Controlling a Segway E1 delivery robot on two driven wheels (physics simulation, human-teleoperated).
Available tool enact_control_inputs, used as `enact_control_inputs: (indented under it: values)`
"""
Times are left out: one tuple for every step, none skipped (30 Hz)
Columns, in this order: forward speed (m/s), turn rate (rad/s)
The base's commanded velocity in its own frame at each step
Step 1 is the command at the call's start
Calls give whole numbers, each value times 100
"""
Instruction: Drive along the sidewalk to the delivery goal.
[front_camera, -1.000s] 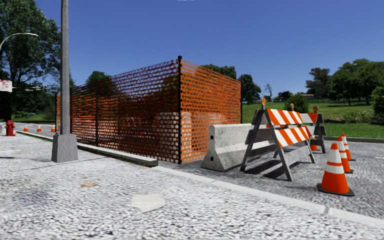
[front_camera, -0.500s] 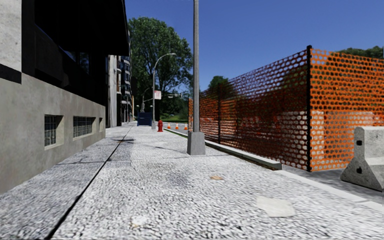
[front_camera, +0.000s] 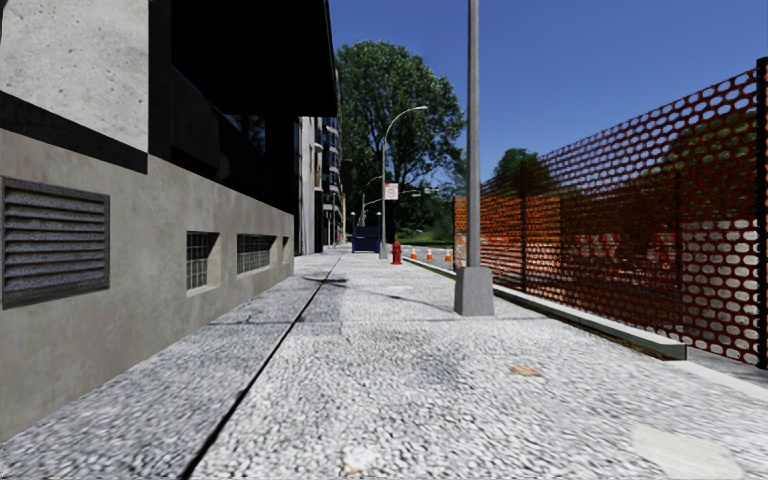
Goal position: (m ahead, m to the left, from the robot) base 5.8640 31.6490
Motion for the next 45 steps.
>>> enact_control_inputs:
  values:
    - [200, 0]
    - [200, 0]
    - [200, 0]
    - [200, 0]
    - [200, 0]
    - [200, 0]
    - [200, 0]
    - [200, 0]
    - [200, 0]
    - [200, 0]
    - [200, 0]
    - [200, 0]
    - [200, 0]
    - [200, 0]
    - [200, 0]
    - [200, 0]
    - [200, 0]
    - [200, 0]
    - [200, 0]
    - [200, 0]
    - [200, 42]
    - [200, 72]
    - [200, 87]
    - [200, 87]
    - [200, 88]
    - [200, 35]
    - [200, 13]
    - [200, 13]
    - [200, 0]
    - [200, 0]
    - [200, 0]
    - [200, 0]
    - [200, 0]
    - [200, 0]
    - [200, 0]
    - [200, 0]
    - [200, 0]
    - [200, 0]
    - [200, 0]
    - [200, 0]
    - [200, 0]
    - [200, 0]
    - [200, 0]
    - [200, 0]
    - [200, 0]
